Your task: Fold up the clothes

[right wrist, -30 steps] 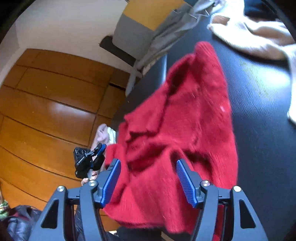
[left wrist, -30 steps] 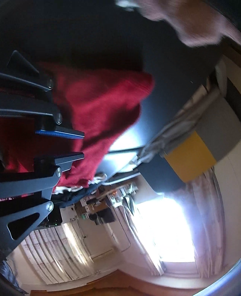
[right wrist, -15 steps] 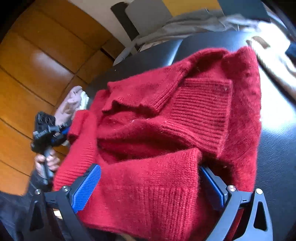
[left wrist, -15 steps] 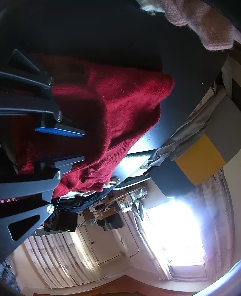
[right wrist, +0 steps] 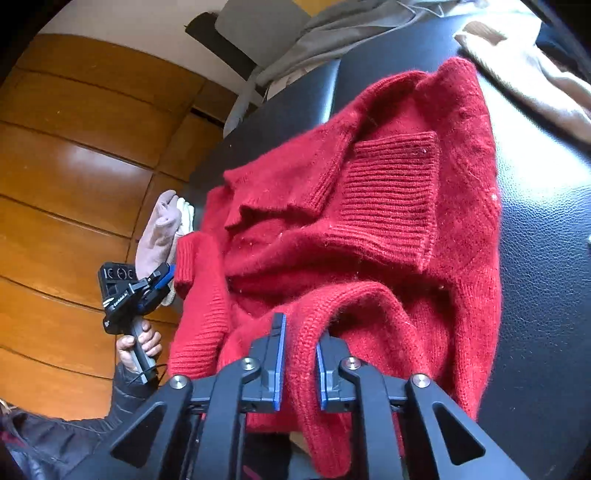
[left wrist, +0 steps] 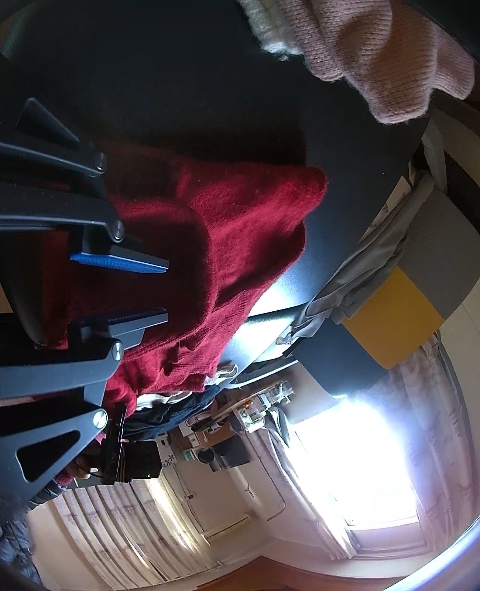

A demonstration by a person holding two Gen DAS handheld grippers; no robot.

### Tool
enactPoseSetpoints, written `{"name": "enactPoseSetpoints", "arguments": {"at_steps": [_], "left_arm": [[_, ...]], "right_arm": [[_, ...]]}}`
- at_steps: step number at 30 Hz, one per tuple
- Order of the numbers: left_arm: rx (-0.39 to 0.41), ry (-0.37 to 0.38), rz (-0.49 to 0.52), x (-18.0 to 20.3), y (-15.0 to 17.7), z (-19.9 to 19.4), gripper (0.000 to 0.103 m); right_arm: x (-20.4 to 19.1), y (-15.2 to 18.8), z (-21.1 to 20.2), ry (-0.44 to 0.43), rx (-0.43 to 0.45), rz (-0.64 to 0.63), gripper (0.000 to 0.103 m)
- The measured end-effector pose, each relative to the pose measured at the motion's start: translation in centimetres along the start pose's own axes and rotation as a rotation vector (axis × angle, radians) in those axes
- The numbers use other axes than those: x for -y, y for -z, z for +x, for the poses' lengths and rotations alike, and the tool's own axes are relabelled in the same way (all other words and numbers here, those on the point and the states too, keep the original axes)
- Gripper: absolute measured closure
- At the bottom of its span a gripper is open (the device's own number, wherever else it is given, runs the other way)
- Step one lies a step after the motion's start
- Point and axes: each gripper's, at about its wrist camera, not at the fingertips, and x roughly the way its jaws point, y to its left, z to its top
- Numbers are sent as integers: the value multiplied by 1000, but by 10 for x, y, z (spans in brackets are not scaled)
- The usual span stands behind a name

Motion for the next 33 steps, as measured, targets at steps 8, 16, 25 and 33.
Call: {"name": "enactPoseSetpoints", "arguments": {"at_steps": [8,16,25,33], "left_arm": [[-31,0,70,-6,-17,-14,76],[-212,93,176,20,-21,29,60],[-314,-72,326,67,-29,55,51],[-489,-289,309,65,-22,97,64]], "right_arm": [[-25,-2,15,35,-24,-87,96],[-34,5,24,-5,-74,-121,96],[-21,5,32,13,-105,-98,92],[-9,8,39,-21,-116,-86,84]]}}
